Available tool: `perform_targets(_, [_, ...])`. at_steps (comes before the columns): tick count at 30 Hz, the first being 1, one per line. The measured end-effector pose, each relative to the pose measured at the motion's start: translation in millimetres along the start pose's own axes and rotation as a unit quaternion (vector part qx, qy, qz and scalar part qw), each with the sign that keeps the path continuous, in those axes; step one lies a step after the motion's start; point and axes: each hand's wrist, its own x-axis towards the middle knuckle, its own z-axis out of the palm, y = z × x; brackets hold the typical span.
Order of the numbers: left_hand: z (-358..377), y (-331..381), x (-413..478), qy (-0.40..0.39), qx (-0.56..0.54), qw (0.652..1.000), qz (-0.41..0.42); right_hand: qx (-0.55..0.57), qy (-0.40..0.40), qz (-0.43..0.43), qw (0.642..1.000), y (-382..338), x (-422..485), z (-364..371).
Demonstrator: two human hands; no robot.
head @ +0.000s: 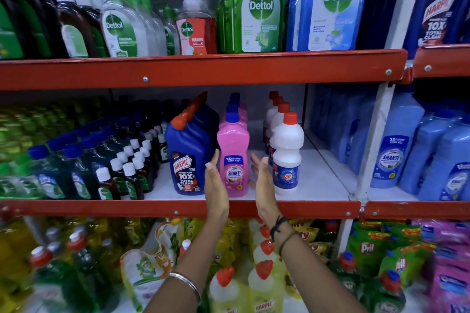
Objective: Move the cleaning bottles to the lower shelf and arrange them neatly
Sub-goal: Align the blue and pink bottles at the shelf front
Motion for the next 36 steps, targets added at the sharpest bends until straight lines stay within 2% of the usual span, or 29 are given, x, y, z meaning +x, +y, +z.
perform_targets(7, [-7.7,-5.3,7.7,-0.035,0.0,0.999,-0.022,0.026,0.03,0.014,0.999,3.9,4.6,-0.5])
perform_targets(12, [-7.3,-4.8,6.0,-0.031,0.002,0.999,-0.008,-0.003,0.025,-0.006,1.0,2.2,-1.9,3.3])
perform_targets(14, [-8.4,-2.9,-1.0,0.001,-0.003,1.0,0.013,-0.038,0.056,-0.069,0.995,4.7,-11.6,6.4])
perform_targets(16, [-13.0,-0.2,-8.7,0.056,0.007,0.997,0.052,-0.091,0.104,-0.164,0.977,11.7,-22.8,9.2])
perform_targets(17, [-17.7,0.8,-10.9,0.09,0.01,0.993,0.082,-0.11,0.103,-0.2,0.968,17.5,-27.1,11.5])
perform_targets(19, [-31.8,1.1,-8.1,0.155,0.011,0.978,0.14,-0.13,0.048,-0.222,0.965,26.1,-33.9,21.6])
perform_targets(22, [-59.4,4.3,11.8,0.193,0.029,0.968,0.156,-0.145,-0.059,-0.167,0.974,31.8,-35.4,48.2])
perform_targets(25, [-86.2,7.9,32.5,0.143,0.07,0.982,0.102,-0.17,-0.098,-0.086,0.977,30.5,-28.4,76.9])
perform_targets(29, [-104.6,8.2,45.9,0.042,0.125,0.989,0.069,-0.149,-0.083,-0.032,0.985,22.0,-16.1,103.1])
perform_targets(32, [-108.0,12.4,47.1,-0.015,0.167,0.984,0.06,-0.119,-0.06,-0.023,0.991,21.8,-9.2,112.0])
perform_targets(36, [-110.3,17.3,46.7,-0.04,0.181,0.982,0.032,-0.115,-0.039,-0.017,0.992,28.6,-5.5,110.1])
